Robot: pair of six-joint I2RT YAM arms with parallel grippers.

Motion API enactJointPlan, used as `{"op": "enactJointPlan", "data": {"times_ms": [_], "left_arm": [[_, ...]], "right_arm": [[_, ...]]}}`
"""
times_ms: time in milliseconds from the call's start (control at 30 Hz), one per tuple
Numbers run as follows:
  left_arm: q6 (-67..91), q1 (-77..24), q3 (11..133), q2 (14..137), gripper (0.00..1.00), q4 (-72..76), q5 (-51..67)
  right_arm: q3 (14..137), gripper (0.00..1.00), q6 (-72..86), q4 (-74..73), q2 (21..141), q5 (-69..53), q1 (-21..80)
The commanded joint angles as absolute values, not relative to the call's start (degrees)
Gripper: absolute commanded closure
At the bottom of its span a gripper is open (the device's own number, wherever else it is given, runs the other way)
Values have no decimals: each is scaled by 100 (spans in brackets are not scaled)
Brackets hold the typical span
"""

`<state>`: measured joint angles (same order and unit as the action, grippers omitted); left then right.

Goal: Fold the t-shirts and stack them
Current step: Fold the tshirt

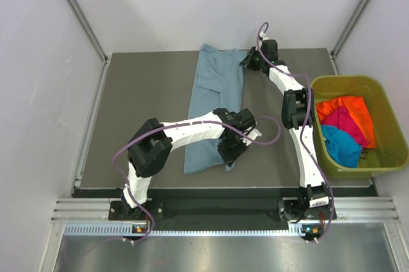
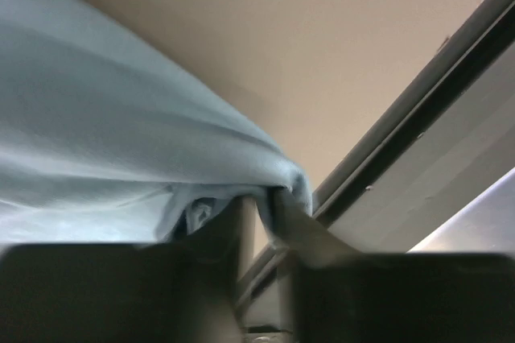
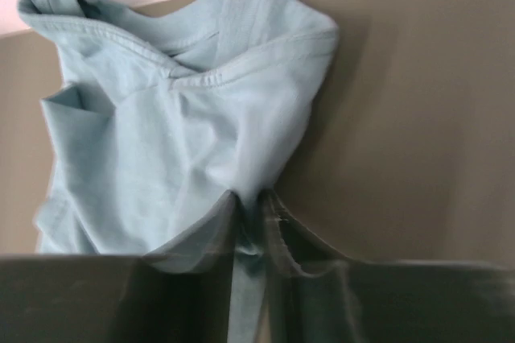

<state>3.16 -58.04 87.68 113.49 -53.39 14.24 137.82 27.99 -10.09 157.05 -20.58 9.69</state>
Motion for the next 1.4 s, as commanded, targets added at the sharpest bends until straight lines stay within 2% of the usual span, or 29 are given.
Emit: {"op": "enactJointPlan", "data": {"times_ms": [0, 67, 100, 267, 367, 500, 567, 600, 667, 767, 867, 1100, 1233, 1367], "left_arm": [[167, -6020, 9210, 11399, 54, -5317, 1215], [97, -6082, 9307, 11347, 39, -5344, 1038], [53, -6099, 9316, 11268, 37, -5352, 1002], [-175, -6100, 9509, 10672, 28, -5405, 582], [-281, -6100, 9440, 10241, 28, -5414, 274], [-492, -5890, 9080, 9449, 25, -5326, -911], [-405, -5513, 8877, 9326, 24, -5317, -932], [-161, -4954, 8816, 9247, 24, -5326, -862], [357, -4023, 8719, 9220, 25, -5405, -187], [755, -3168, 8456, 9228, 28, -5379, 762], [1185, -2683, 8026, 9237, 31, -5265, 1472], [2151, -1776, 6725, 9062, 31, -4861, 2968], [2566, -1547, 6023, 8851, 32, -4606, 3234], [2768, -1486, 5538, 8868, 33, -4431, 3357]], "right_arm": [[14019, 75, 2725, -633, 15636, -2109, 888], [13853, 58, 2707, -685, 15513, -2100, 853], [13773, 47, 2672, -755, 15347, -2135, 809], [12888, 30, 2567, -1106, 14365, -2566, 651], [12028, 29, 2549, -1352, 13557, -2619, 589], [10690, 29, 2584, -1582, 12456, -2829, 589], [9858, 30, 2593, -1791, 12017, -2865, 624], [9557, 30, 2558, -1836, 11580, -2900, 668], [8637, 30, 2557, -1916, 10920, -3041, 773], [7467, 30, 2654, -1785, 10138, -3260, 940], [6465, 30, 2716, -1740, 9425, -3287, 1150], [4616, 29, 2821, -1819, 8359, -3602, 1450], [3756, 30, 2900, -2057, 8148, -4095, 1450], [3244, 32, 3522, -1339, 8209, -4780, 1468]]}}
